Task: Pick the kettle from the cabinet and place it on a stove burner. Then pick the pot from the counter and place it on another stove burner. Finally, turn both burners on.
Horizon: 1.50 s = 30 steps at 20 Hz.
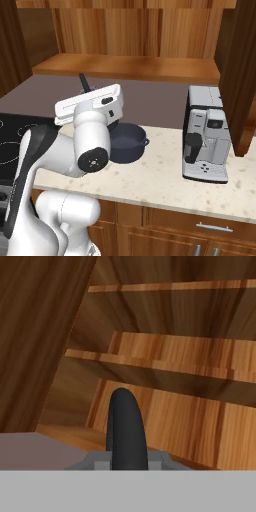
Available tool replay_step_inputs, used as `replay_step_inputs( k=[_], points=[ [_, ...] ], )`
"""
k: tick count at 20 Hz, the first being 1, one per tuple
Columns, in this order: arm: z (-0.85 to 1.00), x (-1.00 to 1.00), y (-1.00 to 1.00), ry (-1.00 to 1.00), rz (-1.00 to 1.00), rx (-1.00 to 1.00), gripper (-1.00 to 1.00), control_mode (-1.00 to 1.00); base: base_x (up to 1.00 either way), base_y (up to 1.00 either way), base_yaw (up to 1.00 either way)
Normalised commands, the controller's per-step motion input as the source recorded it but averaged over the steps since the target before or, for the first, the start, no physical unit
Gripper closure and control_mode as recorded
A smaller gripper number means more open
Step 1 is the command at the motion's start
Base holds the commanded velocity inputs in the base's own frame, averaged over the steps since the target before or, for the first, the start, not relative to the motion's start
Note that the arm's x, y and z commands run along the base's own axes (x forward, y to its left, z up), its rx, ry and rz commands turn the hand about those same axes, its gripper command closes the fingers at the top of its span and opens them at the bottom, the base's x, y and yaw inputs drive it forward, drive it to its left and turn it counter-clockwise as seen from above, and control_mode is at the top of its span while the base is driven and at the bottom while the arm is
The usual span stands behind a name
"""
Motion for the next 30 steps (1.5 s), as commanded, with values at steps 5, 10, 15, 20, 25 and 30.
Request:
replay_step_inputs(
  k=[5,10,15,20,25,30],
  points=[
    [0.0,-0.06,0.01,-0.01,0.0,0.0,1.0,1.0,-0.2,0.06,0.0],
    [0.0,0.0,0.0,0.0,0.0,0.0,1.0,1.0,-0.31,0.32,0.0],
    [0.0,0.0,0.0,0.0,0.0,0.0,1.0,1.0,-0.37,0.32,0.0],
    [0.0,0.0,0.0,0.0,0.0,0.0,1.0,1.0,-0.42,0.27,0.0],
    [0.0,0.0,0.0,0.0,0.0,0.0,1.0,1.0,-0.4,0.37,0.0],
    [0.0,0.0,0.0,0.0,0.0,0.0,1.0,1.0,-0.43,0.44,0.0]
  ],
)
